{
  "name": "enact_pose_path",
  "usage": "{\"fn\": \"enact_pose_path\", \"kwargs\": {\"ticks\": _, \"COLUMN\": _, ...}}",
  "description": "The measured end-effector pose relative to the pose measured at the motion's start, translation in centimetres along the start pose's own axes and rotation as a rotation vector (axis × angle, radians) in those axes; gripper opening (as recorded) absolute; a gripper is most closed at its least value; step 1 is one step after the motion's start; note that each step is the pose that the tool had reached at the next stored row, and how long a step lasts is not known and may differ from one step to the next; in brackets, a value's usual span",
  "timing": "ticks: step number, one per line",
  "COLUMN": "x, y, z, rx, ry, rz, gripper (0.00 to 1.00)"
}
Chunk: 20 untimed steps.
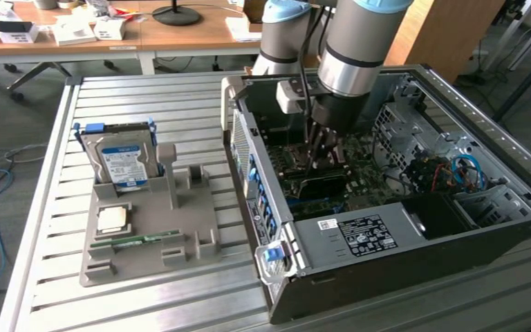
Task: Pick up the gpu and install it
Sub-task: 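Press down on the gpu until it lock into place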
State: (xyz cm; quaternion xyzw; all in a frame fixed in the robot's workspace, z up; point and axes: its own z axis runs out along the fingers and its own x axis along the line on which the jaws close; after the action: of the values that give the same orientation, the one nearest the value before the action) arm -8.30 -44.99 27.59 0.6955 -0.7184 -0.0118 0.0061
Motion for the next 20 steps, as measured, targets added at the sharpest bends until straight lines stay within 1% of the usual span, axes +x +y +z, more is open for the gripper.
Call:
{"fn": "enact_pose_path", "kwargs": {"ticks": 11, "x": 0.0, "y": 0.06, "z": -2.68, "rx": 0.0010, "ry": -0.0001, "rz": 0.000, "gripper": 0.11}}
{"fn": "enact_pose_path", "kwargs": {"ticks": 20, "x": 0.0, "y": 0.15, "z": -5.91, "rx": 0.0022, "ry": 0.0000, "rz": 0.000, "gripper": 0.11}}
